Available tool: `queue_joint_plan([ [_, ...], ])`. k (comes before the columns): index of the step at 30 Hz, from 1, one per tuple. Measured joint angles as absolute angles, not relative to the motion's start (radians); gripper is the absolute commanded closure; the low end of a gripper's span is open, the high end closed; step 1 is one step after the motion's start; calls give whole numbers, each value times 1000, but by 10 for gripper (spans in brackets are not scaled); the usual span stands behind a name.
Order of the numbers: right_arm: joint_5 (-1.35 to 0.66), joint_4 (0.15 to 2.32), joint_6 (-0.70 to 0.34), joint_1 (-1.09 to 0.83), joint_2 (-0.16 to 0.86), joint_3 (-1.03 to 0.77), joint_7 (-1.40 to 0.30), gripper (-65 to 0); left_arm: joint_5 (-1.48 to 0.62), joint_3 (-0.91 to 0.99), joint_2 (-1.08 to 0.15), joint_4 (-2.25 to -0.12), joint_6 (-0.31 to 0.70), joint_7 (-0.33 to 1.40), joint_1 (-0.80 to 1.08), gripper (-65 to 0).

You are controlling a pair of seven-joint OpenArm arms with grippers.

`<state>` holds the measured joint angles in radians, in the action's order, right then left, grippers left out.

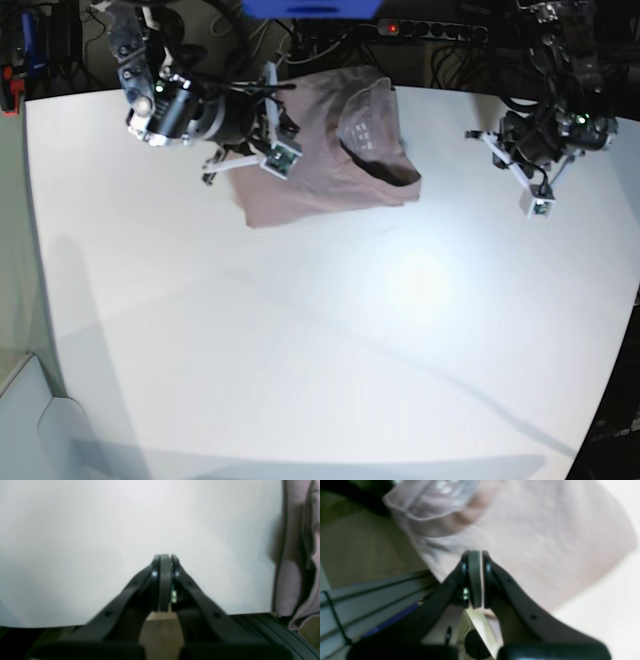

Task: Layout the t-shirt on the table in an organized manner, then fold the t-shirt properly
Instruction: 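Lay the folded end down with the right gripper and move the left gripper aside, then grasp the shirt edge with the left gripper and tuck it under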

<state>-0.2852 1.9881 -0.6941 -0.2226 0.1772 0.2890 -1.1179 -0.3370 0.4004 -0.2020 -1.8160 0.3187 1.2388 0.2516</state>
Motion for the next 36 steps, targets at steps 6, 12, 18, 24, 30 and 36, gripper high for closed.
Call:
queue_joint_plan([
  [6, -282, 1988, -694, -223, 177, 198, -1118, 0, -332, 399, -199, -1862, 322, 1246, 350, -94],
  [12, -283, 1990, -694, -223, 176, 178, -1118, 0, -353, 395, -94, -1986, 327, 1231, 392, -376],
  [18, -285, 1990, -694, -225, 176, 180, -1118, 0, -333, 392, -82, -1985, 326, 1231, 401, -423],
  [24, -285, 1990, -694, -225, 176, 179, -1118, 0, -333, 394, -13, -1985, 326, 1232, 387, -424],
  [30, -285, 1988, -694, -223, 177, 179, -1118, 0, -329, 396, 45, -1966, 325, 1231, 348, -425],
  [36, -284, 1988, -694, -222, 183, 180, -1118, 0, -326, 395, 67, -1845, 318, 1234, 299, -425],
])
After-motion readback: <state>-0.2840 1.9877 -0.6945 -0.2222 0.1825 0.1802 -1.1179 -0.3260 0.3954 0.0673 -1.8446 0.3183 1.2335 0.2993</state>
